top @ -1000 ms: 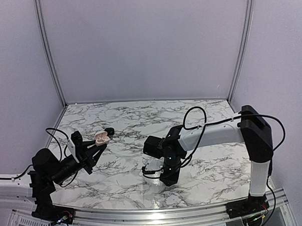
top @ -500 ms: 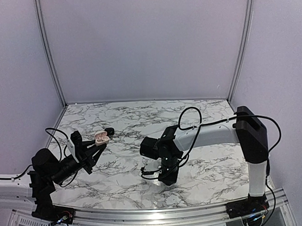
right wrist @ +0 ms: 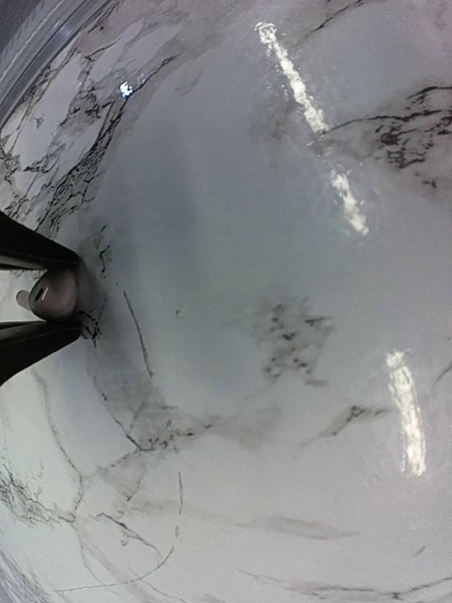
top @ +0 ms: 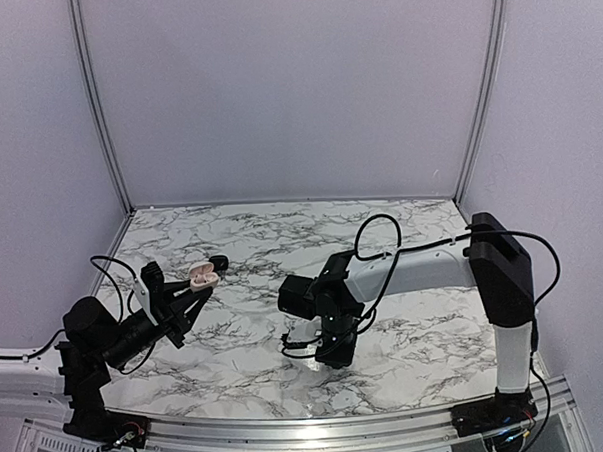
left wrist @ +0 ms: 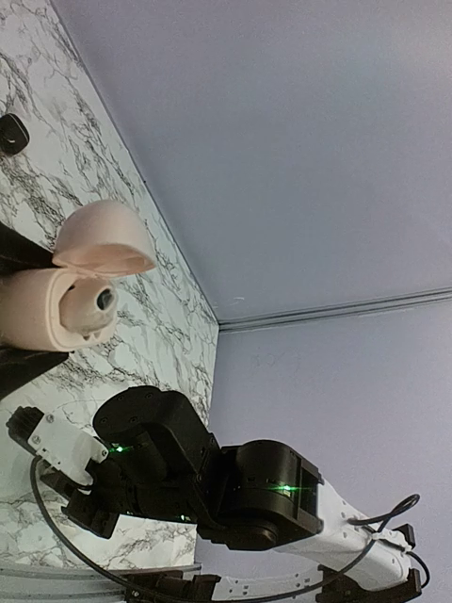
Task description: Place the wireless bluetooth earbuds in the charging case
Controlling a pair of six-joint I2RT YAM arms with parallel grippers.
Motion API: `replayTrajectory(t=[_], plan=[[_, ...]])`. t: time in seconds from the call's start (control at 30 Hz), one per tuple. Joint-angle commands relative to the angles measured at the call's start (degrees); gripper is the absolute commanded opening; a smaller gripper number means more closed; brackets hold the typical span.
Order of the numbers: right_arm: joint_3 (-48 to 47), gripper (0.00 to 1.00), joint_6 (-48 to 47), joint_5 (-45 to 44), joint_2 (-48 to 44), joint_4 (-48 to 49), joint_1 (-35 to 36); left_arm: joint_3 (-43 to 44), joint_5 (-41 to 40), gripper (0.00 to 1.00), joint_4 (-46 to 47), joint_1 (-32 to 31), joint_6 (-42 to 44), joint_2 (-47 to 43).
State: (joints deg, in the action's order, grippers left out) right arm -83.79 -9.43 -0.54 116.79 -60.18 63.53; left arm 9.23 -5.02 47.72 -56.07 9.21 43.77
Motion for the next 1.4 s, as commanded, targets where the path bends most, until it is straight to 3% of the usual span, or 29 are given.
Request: replayTrajectory(t=[0.0,0.43,0.7,1.03,1.37], plan=[[-1.9,0.12,-0.5,0.0,-1.4,3.0,0.4,0.1,-0.6,0.00,1.6,0.4,-0.2,-0.7],[5.6,0.07,1.4,0.8,-22.9,33.1,-4.0,-0.4,2.6,0.00,4.5,0.8,-1.3,-2.3],[12.2,0.09,0.9,13.7,-36.5,58.8,-3.8,-0.3,12.8,0.00,9.4,0.8,-0.3,-2.9],[11.4,0.08,2.1,21.6,-33.7,76.8,1.3,2.5,17.1,0.00,10.0,0.7,-3.0,-2.3],[10.7,0.08,2.6,24.5,-28.7,81.6,4.9,3.6,17.5,0.00,11.1,0.7,-4.8,-2.0]])
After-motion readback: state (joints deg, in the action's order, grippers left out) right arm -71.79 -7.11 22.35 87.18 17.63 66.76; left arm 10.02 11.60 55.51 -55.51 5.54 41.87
